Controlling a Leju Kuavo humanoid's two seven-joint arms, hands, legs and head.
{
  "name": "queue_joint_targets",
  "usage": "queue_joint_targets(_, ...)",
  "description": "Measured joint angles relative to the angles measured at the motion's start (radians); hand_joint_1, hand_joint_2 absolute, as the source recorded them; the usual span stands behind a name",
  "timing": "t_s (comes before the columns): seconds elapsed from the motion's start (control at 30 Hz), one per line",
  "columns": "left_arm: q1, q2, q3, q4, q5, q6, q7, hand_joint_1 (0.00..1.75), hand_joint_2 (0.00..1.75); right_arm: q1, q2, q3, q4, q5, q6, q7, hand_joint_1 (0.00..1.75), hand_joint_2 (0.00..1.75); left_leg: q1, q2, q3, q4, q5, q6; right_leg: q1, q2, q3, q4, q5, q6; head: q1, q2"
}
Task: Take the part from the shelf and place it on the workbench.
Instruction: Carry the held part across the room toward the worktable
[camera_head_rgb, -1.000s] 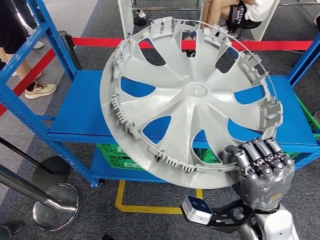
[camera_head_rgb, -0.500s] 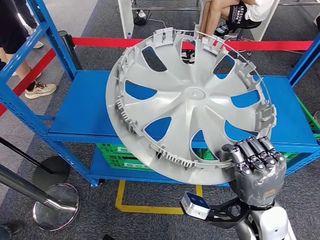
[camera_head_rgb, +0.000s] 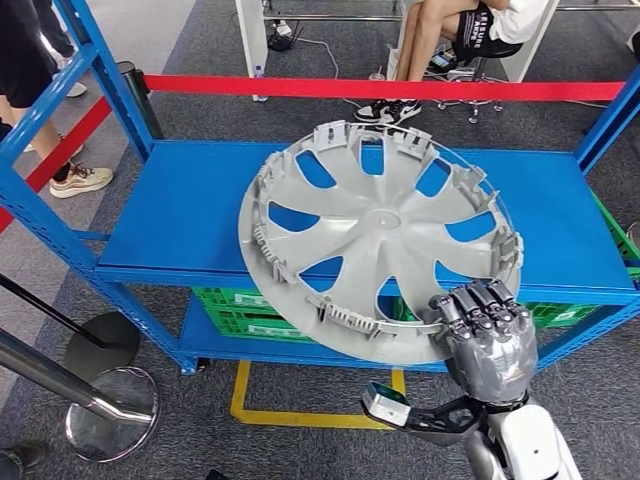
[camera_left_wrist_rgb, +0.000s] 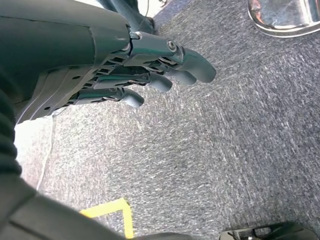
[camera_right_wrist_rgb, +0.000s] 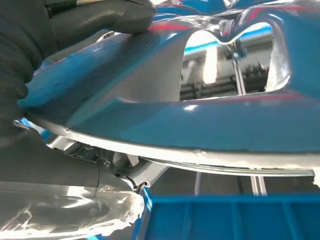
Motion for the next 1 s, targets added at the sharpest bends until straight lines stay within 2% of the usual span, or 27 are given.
queue_joint_targets(0.1, 0.0, 0.001, 0.0, 0.0, -0.003, 0.006, 0.007, 0.0, 1.75, 0.002, -0.001, -0.004, 0.047, 0.0, 0.0, 0.03, 1.75, 1.75, 0.0, 0.0, 0.0, 0.0, 0.0, 0.0, 0.0, 0.0, 0.0, 0.0, 0.0, 0.0, 0.0, 0.0)
queue_joint_targets(0.13, 0.0, 0.002, 0.0, 0.0, -0.005, 0.007, 0.011, 0.0, 1.75, 0.002, -0.001, -0.005, 0.06, 0.0, 0.0, 0.038, 1.75, 1.75, -0.002, 0.0, 0.0, 0.002, 0.0, 0.003, -0.002, 0.0, 0.0, -0.003, 0.003, 0.004, 0.0, 0.0)
queue_joint_targets(0.23, -0.002, 0.003, 0.001, 0.0, -0.009, 0.007, 0.02, 0.0, 1.75, -0.001, -0.003, -0.007, 0.093, 0.0, 0.0, 0.055, 1.75, 1.75, 0.001, 0.005, 0.011, -0.026, 0.017, 0.023, -0.005, -0.002, -0.003, -0.009, 0.003, 0.016, 0.0, 0.0)
queue_joint_targets(0.3, -0.004, 0.003, 0.002, 0.0, -0.009, 0.008, 0.022, 0.0, 1.75, -0.006, -0.005, -0.008, 0.112, 0.0, 0.0, 0.062, 1.75, 1.75, 0.01, 0.011, 0.022, -0.054, 0.032, 0.032, -0.002, -0.008, -0.036, 0.055, -0.036, 0.017, 0.003, 0.0)
queue_joint_targets(0.37, -0.004, 0.003, 0.002, 0.0, -0.009, 0.009, 0.023, 0.0, 1.75, -0.008, -0.006, -0.007, 0.128, 0.0, 0.0, 0.064, 1.75, 1.75, 0.012, 0.015, 0.023, -0.057, 0.034, 0.034, -0.006, -0.011, -0.099, 0.183, -0.095, 0.023, 0.006, 0.0)
queue_joint_targets(0.4, -0.004, 0.002, 0.003, 0.0, -0.009, 0.008, 0.024, 0.0, 1.75, -0.007, -0.006, -0.006, 0.134, 0.0, 0.0, 0.064, 1.75, 1.75, 0.014, 0.016, 0.023, -0.056, 0.034, 0.032, -0.009, -0.012, -0.125, 0.234, -0.11, 0.028, 0.006, 0.0)
queue_joint_targets(0.43, -0.003, 0.002, 0.003, 0.0, -0.009, 0.008, 0.025, 0.0, 1.75, -0.006, -0.007, -0.006, 0.14, 0.0, 0.0, 0.066, 1.75, 1.75, 0.017, 0.016, 0.022, -0.055, 0.033, 0.028, -0.014, -0.013, -0.137, 0.253, -0.107, 0.034, 0.006, 0.0)
queue_joint_targets(0.47, -0.003, 0.002, 0.004, 0.0, -0.009, 0.007, 0.027, 0.0, 1.75, -0.006, -0.007, -0.005, 0.146, 0.0, 0.0, 0.069, 1.75, 1.75, 0.022, 0.016, 0.022, -0.05, 0.03, 0.022, -0.019, -0.013, -0.128, 0.233, -0.084, 0.041, 0.006, 0.0)
queue_joint_targets(0.5, -0.004, 0.002, 0.004, 0.0, -0.009, 0.006, 0.031, 0.0, 1.75, -0.007, -0.007, -0.004, 0.151, 0.0, 0.0, 0.073, 1.75, 1.75, 0.028, 0.015, 0.021, -0.043, 0.026, 0.013, -0.025, -0.014, -0.102, 0.178, -0.046, 0.049, 0.006, 0.0)
queue_joint_targets(0.53, -0.004, 0.003, 0.005, 0.0, -0.009, 0.006, 0.034, 0.0, 1.75, -0.01, -0.007, -0.003, 0.157, 0.0, 0.0, 0.079, 1.75, 1.75, 0.033, 0.013, 0.018, -0.032, 0.019, 0.001, -0.031, -0.01, -0.07, 0.114, -0.018, 0.061, 0.007, 0.0)
queue_joint_targets(0.57, -0.006, 0.005, 0.006, 0.0, -0.009, 0.005, 0.036, 0.0, 1.75, -0.015, -0.007, -0.002, 0.163, 0.0, 0.0, 0.084, 1.75, 1.75, 0.036, 0.012, 0.012, -0.015, 0.011, -0.011, -0.034, -0.004, -0.043, 0.062, 0.0, 0.065, 0.012, 0.0)
queue_joint_targets(0.6, -0.008, 0.007, 0.006, 0.0, -0.009, 0.005, 0.038, 0.0, 1.75, -0.018, -0.007, 0.001, 0.169, 0.0, 0.0, 0.089, 1.75, 1.75, 0.036, 0.011, 0.003, 0.0, 0.005, -0.022, -0.036, 0.001, -0.029, 0.035, 0.006, 0.064, 0.015, 0.0)
queue_joint_targets(0.63, -0.009, 0.008, 0.007, 0.001, -0.009, 0.004, 0.039, 0.0, 1.75, -0.019, -0.007, 0.004, 0.174, 0.0, 0.0, 0.095, 1.75, 1.75, 0.034, 0.01, -0.006, 0.012, 0.003, -0.03, -0.034, 0.006, -0.027, 0.032, 0.001, 0.059, 0.015, 0.0)
queue_joint_targets(0.7, -0.009, 0.01, 0.008, 0.001, -0.009, 0.004, 0.04, 0.0, 1.75, -0.019, -0.007, 0.009, 0.185, 0.0, 0.0, 0.105, 1.75, 1.75, 0.032, 0.01, -0.019, 0.022, 0.005, -0.039, -0.033, 0.003, -0.04, 0.049, 0.002, 0.041, 0.012, 0.0)
queue_joint_targets(0.73, -0.009, 0.012, 0.008, 0.001, -0.009, 0.003, 0.04, 0.0, 1.75, -0.02, -0.007, 0.012, 0.191, 0.0, 0.0, 0.111, 1.75, 1.75, 0.033, 0.017, -0.023, 0.027, -0.002, -0.042, -0.032, -0.001, -0.046, 0.053, 0.004, 0.034, 0.008, 0.0)
queue_joint_targets(0.77, -0.01, 0.012, 0.009, 0.001, -0.009, 0.003, 0.041, 0.0, 1.75, -0.02, -0.007, 0.015, 0.195, 0.0, 0.0, 0.116, 1.75, 1.75, 0.034, 0.029, -0.032, 0.046, -0.021, -0.044, -0.031, -0.006, -0.051, 0.055, 0.006, 0.026, 0.007, 0.0)
queue_joint_targets(0.8, -0.011, 0.012, 0.009, 0.001, -0.009, 0.003, 0.041, 0.0, 1.75, -0.021, -0.007, 0.017, 0.198, 0.0, 0.0, 0.119, 1.75, 1.75, 0.035, 0.042, -0.047, 0.085, -0.051, -0.046, -0.029, -0.013, -0.056, 0.055, 0.009, 0.017, 0.004, 0.0)
queue_joint_targets(0.83, -0.013, 0.012, 0.01, 0.001, -0.009, 0.003, 0.042, 0.0, 1.75, -0.022, -0.007, 0.019, 0.2, 0.0, 0.0, 0.123, 1.75, 1.75, 0.034, 0.055, -0.07, 0.142, -0.089, -0.046, -0.025, -0.019, -0.06, 0.055, 0.012, 0.009, 0.002, 0.0)
queue_joint_targets(0.9, -0.016, 0.012, 0.01, 0.001, -0.009, 0.003, 0.042, 0.0, 1.75, -0.023, -0.007, 0.023, 0.206, 0.0, 0.0, 0.131, 1.75, 1.75, 0.033, 0.063, -0.113, 0.268, -0.155, -0.043, -0.015, -0.032, -0.071, 0.055, 0.019, -0.002, 0.0, 0.0)
queue_joint_targets(0.93, -0.017, 0.012, 0.01, 0.001, -0.01, 0.003, 0.042, 0.0, 1.75, -0.024, -0.007, 0.025, 0.209, 0.0, 0.0, 0.136, 1.75, 1.75, 0.032, 0.063, -0.119, 0.299, -0.166, -0.039, -0.009, -0.037, -0.076, 0.055, 0.023, -0.007, 0.0, 0.0)
queue_joint_targets(0.97, -0.017, 0.012, 0.01, 0.001, -0.011, 0.003, 0.042, 0.0, 1.75, -0.025, -0.007, 0.028, 0.212, 0.0, 0.0, 0.14, 1.75, 1.75, 0.029, 0.063, -0.108, 0.295, -0.159, -0.032, -0.004, -0.041, -0.081, 0.055, 0.028, -0.01, 0.0, 0.0)
queue_joint_targets(1.0, -0.017, 0.012, 0.01, 0.001, -0.012, 0.003, 0.044, 0.0, 1.75, -0.025, -0.007, 0.031, 0.214, 0.0, 0.0, 0.145, 1.75, 1.75, 0.024, 0.063, -0.078, 0.254, -0.137, -0.022, 0.002, -0.043, -0.086, 0.055, 0.032, -0.013, 0.0, 0.0)
